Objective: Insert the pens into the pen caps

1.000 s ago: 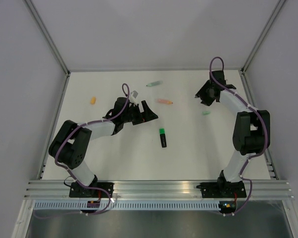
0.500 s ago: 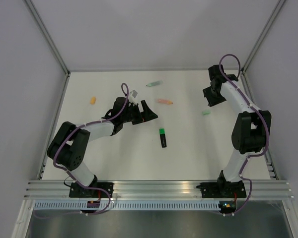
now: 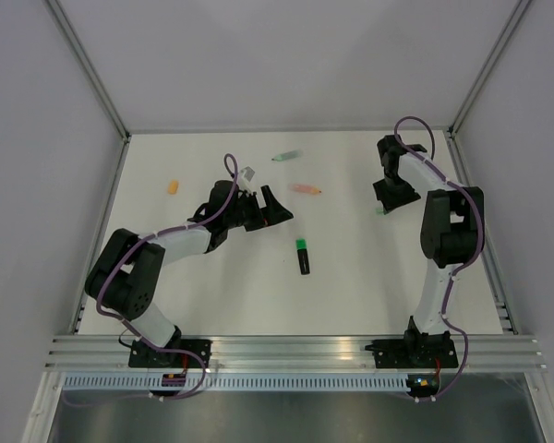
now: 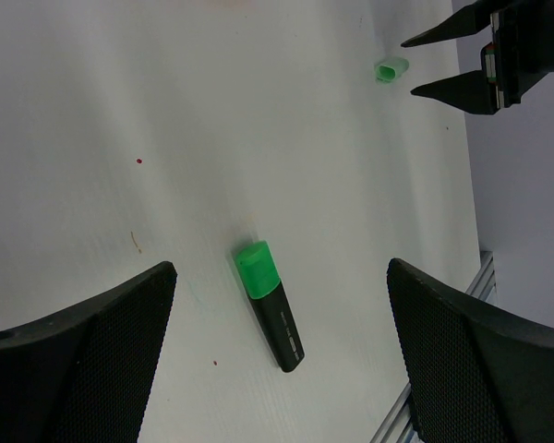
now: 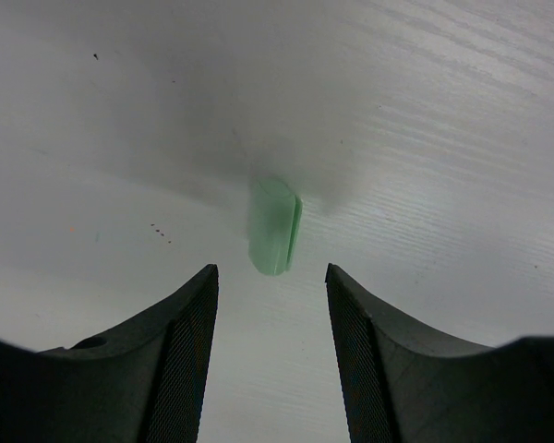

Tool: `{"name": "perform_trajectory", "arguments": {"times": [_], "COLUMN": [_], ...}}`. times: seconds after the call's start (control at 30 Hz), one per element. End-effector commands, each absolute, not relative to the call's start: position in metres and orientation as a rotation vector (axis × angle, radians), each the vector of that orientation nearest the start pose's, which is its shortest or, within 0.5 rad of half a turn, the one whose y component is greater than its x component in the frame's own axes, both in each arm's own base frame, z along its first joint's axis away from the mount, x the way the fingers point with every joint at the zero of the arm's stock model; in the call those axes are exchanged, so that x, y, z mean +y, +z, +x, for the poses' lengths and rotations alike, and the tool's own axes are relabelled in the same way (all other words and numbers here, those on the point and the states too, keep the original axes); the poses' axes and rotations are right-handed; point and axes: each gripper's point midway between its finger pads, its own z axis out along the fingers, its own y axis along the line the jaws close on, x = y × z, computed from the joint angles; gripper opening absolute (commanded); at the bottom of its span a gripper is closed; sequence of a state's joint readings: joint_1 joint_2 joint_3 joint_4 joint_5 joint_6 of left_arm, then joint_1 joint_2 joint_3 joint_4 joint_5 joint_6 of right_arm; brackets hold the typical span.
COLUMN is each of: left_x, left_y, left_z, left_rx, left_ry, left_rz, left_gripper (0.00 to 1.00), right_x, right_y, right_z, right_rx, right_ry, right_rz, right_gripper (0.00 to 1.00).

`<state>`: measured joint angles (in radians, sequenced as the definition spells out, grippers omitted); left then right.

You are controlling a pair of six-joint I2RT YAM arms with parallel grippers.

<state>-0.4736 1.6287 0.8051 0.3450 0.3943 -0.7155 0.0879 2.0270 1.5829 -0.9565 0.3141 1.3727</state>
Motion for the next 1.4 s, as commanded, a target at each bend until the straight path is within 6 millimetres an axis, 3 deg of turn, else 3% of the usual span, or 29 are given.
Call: {"name": "perform_trajectory", "arguments": {"times": [0.0, 0.4, 0.73, 0.83, 0.93, 1.07, 1.13, 1.2, 1.23, 1.3, 1.33, 1.37], "left_x": [-0.278, -0.278, -0.278, -0.277, -0.266, -0.247, -0.247, -0.261, -0.267, -0.271, -0.274, -0.278], "left_y": [0.12, 0.116, 0.115, 0.116, 0.114, 0.136, 0.148, 0.166, 0.172, 0.184, 0.185, 0.19], "left_z": [0.346, 0.348, 0.348, 0.348, 0.351, 0.361, 0.358, 0.357, 0.354, 0.359, 0.36, 0.361], "left_rx": [2.158, 2.167, 2.172, 2.165, 2.172, 2.095, 2.068, 2.023, 2.024, 2.034, 2.054, 2.068], "left_ry": [-1.092, -1.076, -1.076, -1.067, -0.983, -0.866, -0.903, -1.009, -1.064, -1.103, -1.1, -1.104], "left_rz": [0.004, -0.002, -0.002, 0.007, 0.005, -0.068, -0.11, -0.071, -0.078, -0.117, -0.101, -0.054], "left_gripper": [0.99, 0.99, 0.99, 1.0, 1.0, 1.0, 1.0, 1.0, 1.0, 1.0, 1.0, 1.0], "right_x": [0.014, 0.011, 0.008, 0.006, -0.001, -0.003, -0.001, 0.0, 0.003, 0.009, 0.012, 0.022], "right_y": [0.046, 0.033, 0.007, -0.001, -0.002, -0.011, -0.015, -0.014, -0.02, -0.009, -0.016, -0.003], "right_z": [0.423, 0.426, 0.422, 0.417, 0.415, 0.408, 0.406, 0.409, 0.4, 0.413, 0.402, 0.405], "right_rx": [2.186, 2.169, 2.192, 2.201, 2.187, 2.218, 2.264, 2.278, 2.333, 2.302, 2.355, 2.352], "right_ry": [-0.203, -0.202, -0.218, -0.242, -0.279, -0.282, -0.277, -0.239, -0.227, -0.097, -0.079, 0.022], "right_rz": [1.702, 1.691, 1.672, 1.665, 1.644, 1.599, 1.545, 1.497, 1.458, 1.384, 1.316, 1.266], "right_gripper": [0.57, 0.57, 0.55, 0.47, 0.31, 0.08, 0.04, 0.0, 0.0, 0.0, 0.0, 0.0]}}
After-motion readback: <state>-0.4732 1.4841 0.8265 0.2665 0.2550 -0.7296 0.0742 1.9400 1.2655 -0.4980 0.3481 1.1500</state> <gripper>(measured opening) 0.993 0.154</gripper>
